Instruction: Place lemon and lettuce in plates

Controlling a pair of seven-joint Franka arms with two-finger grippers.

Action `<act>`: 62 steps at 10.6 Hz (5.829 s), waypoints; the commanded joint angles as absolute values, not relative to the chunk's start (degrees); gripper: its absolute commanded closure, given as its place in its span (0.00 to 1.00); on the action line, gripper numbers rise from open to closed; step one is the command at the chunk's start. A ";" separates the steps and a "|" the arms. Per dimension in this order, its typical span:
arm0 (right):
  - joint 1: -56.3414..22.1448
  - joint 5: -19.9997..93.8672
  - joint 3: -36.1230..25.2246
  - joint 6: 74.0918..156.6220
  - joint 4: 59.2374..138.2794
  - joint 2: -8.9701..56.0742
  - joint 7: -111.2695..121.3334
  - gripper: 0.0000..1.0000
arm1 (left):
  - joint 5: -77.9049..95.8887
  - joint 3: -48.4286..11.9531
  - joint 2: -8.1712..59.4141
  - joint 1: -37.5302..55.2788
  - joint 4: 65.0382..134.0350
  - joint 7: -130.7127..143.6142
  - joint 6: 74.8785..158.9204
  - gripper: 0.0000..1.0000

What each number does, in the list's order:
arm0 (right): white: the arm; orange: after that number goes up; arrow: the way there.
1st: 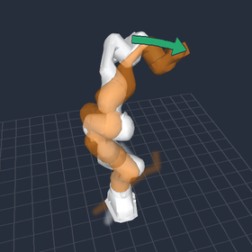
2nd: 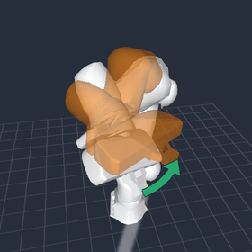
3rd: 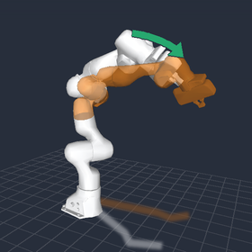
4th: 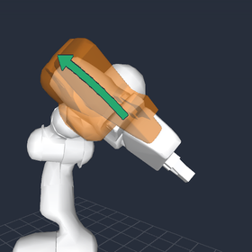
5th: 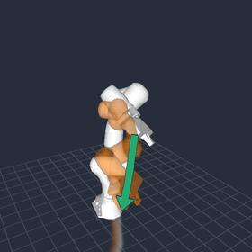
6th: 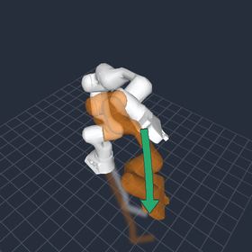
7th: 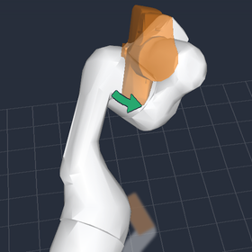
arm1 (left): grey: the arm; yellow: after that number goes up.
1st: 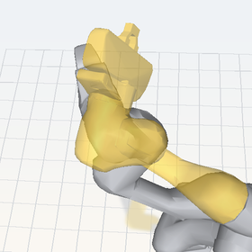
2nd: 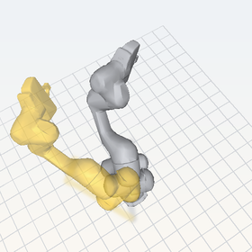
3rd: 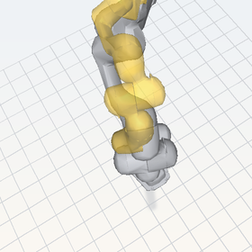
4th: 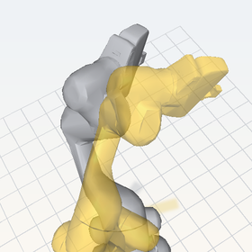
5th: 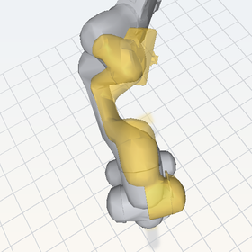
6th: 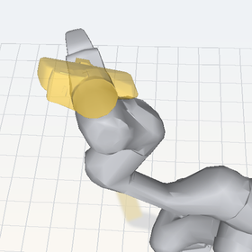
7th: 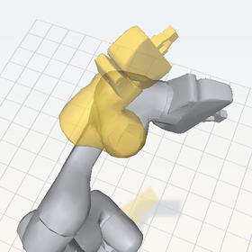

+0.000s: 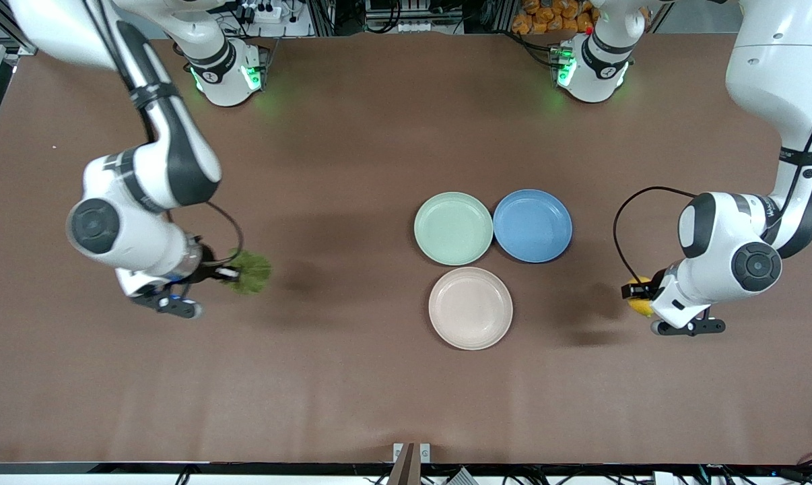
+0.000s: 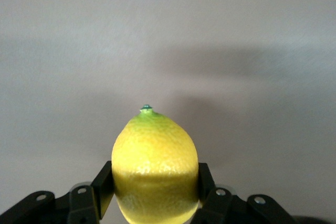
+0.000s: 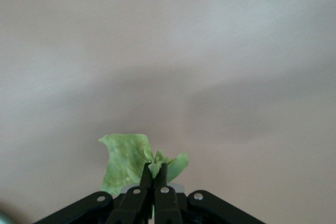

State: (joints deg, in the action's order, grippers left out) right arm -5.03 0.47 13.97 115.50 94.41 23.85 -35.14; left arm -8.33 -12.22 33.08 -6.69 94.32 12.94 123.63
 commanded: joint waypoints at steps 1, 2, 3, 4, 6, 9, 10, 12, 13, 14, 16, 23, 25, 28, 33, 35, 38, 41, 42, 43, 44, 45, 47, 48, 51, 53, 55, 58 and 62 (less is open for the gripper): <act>-9.46 0.70 17.31 115.22 93.34 23.38 -47.05 1.00 | -4.67 -13.10 34.27 -3.44 90.27 16.96 123.31 1.00; -12.80 0.70 17.31 115.49 92.64 23.64 -52.24 1.00 | -3.96 -13.18 34.80 -2.91 90.18 16.96 123.40 1.00; -17.18 0.62 17.23 116.97 91.94 24.16 -57.69 1.00 | -2.39 -13.18 35.41 -1.77 89.65 17.05 124.27 1.00; -19.58 0.70 17.23 120.11 92.02 25.04 -62.44 1.00 | 0.32 -13.18 35.51 -0.45 89.56 17.40 125.06 1.00; -25.46 0.27 17.23 126.44 92.02 27.93 -69.84 1.00 | 3.24 -13.27 35.68 1.40 89.47 17.84 128.39 1.00; -31.62 -0.35 17.14 133.49 91.93 31.63 -77.77 1.00 | 7.73 -13.18 37.61 6.40 89.12 22.65 133.92 1.00; -33.38 -0.35 17.05 134.90 91.93 32.60 -80.05 1.00 | 7.73 -13.18 38.23 8.33 89.12 25.11 136.29 1.00; -36.72 -0.70 16.79 138.41 91.93 34.27 -84.89 1.00 | 7.73 -13.10 39.72 11.32 89.12 29.34 140.69 1.00; -37.43 -1.05 16.79 138.69 91.93 35.06 -85.69 1.00 | 7.56 -13.01 40.25 12.38 89.12 30.92 141.76 1.00; -38.05 -1.14 16.79 138.95 91.85 35.68 -85.87 1.00 | 7.38 -12.92 40.69 13.87 89.21 32.68 142.81 1.00; -38.49 -1.41 16.79 139.75 91.93 36.21 -85.96 0.98 | 7.03 -12.66 40.96 15.99 89.30 37.25 143.79 0.26; -37.27 -2.20 15.56 135.81 91.41 33.76 -85.61 0.00 | 4.39 -6.35 39.64 15.91 89.65 37.88 143.70 0.00; -33.69 -1.76 15.29 129.15 87.13 30.95 -84.55 0.00 | 4.31 -2.48 38.59 15.56 89.91 37.71 143.00 0.00; -26.83 0.69 15.73 113.16 79.04 26.21 -77.20 0.00 | 3.87 0.44 35.00 13.38 90.87 35.70 135.30 0.00; -11.19 5.36 15.56 97.68 77.61 14.78 -50.16 0.00 | 3.87 0.26 18.51 5.72 106.39 22.18 126.91 0.00; -4.95 5.27 15.21 92.57 77.61 12.40 -40.21 0.00 | 3.96 1.75 11.19 5.71 111.08 19.34 126.83 0.00; 2.70 4.40 14.94 86.06 77.61 9.50 -27.28 0.00 | 3.96 2.37 4.77 5.54 110.48 18.29 126.30 0.00; 6.76 4.05 14.94 85.52 77.78 8.26 -19.19 0.00 | 3.87 3.43 1.15 5.28 109.43 13.99 122.36 0.00; 6.85 2.13 15.29 85.87 77.87 7.39 -18.55 0.00 | 3.78 3.43 1.14 5.10 107.42 12.93 120.60 0.00; 6.77 -0.33 15.47 86.22 77.96 7.12 -18.46 0.00 | 3.34 3.43 1.14 5.10 104.44 12.05 117.80 0.00; 6.77 -0.61 15.38 87.18 77.87 7.29 -18.37 0.00 | 2.64 3.43 1.23 5.10 100.50 11.78 112.81 0.00; 6.68 -0.44 15.21 88.49 77.87 7.56 -17.85 0.00 | 2.03 3.43 1.40 5.10 96.72 11.43 107.89 0.00; 3.54 -0.88 13.55 88.95 78.31 7.30 -17.14 0.00 | -0.94 3.08 1.32 5.45 91.78 6.53 100.85 0.00; -0.23 -0.79 9.36 88.42 78.31 7.03 -17.05 0.00 | -1.84 2.73 1.41 5.54 89.84 5.11 97.68 0.00; -3.07 -0.70 4.32 88.33 78.84 6.33 -11.96 0.00 | -1.67 1.24 1.23 5.54 84.92 4.22 89.50 0.00; -3.51 -0.35 1.16 88.94 78.93 6.24 -7.59 0.00 | -1.58 0.27 1.23 5.36 83.41 4.13 86.23 0.00; -4.04 0.00 -0.35 89.03 78.84 6.07 -6.41 0.00 | -1.41 -0.26 1.14 5.54 83.41 4.22 85.87 0.00; -3.35 0.00 0.43 88.33 78.93 4.32 -7.29 0.00 | -1.23 -0.18 0.70 5.62 83.41 4.22 85.87 0.00; -2.46 0.09 1.14 88.50 80.51 2.81 -8.61 0.00 | -1.14 0.09 -0.43 5.01 83.32 4.04 85.87 0.00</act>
State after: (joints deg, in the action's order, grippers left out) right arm -3.01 -0.16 0.53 87.99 78.15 4.52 -7.46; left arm -0.37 0.14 0.68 5.36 83.95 5.35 87.24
